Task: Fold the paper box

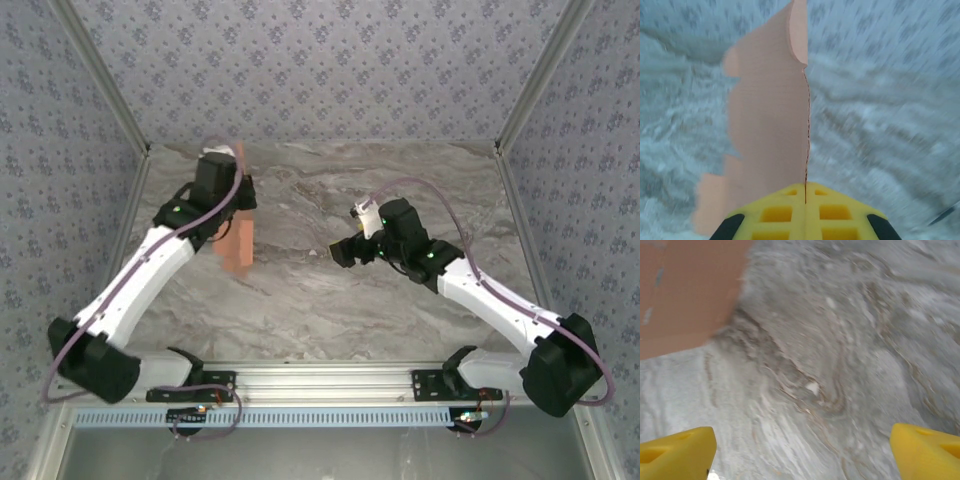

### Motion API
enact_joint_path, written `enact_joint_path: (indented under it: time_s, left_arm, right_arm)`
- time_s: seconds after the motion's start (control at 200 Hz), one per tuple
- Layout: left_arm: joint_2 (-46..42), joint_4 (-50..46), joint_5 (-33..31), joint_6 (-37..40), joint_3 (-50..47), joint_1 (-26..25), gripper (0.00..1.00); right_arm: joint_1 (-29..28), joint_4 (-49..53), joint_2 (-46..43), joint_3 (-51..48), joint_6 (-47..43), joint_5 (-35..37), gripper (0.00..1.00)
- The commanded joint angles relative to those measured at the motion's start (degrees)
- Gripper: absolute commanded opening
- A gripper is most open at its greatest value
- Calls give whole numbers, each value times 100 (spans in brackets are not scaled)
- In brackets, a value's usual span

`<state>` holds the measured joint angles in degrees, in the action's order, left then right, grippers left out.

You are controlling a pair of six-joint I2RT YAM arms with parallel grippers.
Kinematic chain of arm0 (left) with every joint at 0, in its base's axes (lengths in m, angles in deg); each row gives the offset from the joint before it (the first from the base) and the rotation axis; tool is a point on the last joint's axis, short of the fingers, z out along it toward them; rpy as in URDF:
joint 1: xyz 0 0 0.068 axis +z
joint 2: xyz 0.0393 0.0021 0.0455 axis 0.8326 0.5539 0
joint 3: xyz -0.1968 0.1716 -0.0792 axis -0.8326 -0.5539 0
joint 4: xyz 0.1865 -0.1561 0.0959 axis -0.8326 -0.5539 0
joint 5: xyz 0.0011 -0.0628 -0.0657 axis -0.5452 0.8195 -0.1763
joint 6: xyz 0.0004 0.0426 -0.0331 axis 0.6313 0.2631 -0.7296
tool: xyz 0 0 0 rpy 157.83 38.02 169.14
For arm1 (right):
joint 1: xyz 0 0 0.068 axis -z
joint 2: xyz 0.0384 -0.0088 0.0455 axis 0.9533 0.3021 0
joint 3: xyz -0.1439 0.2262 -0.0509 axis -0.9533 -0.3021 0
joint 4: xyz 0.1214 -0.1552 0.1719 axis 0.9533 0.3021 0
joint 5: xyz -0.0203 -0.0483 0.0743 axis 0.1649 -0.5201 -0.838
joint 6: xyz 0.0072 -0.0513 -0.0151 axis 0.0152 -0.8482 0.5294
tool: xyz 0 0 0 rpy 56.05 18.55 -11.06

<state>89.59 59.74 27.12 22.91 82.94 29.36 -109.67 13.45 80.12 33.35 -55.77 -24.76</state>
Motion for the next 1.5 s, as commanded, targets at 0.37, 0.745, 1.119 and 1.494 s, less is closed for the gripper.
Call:
enact_joint_path:
  time_s: [0.37, 0.745, 1.119, 1.494]
  left_arm:
    - [-183, -329, -553, -2441, 953, 32, 0]
    - [32, -906, -760, -3711, 1345, 19, 0]
    - [-6, -964, -518, -3882, 1276, 133, 0]
    - [-230, -500, 104, -3712, 658, 613, 5]
  right_arm:
    - [-1306, -1891, 392, -40, -1739, 314, 85]
    - [-1889, -3897, 1556, -119, -1635, 1204, 85]
    - [-1952, -4546, 2007, -65, -1847, 1990, 45]
    - [-1774, -3592, 1449, -102, -1870, 2331, 0]
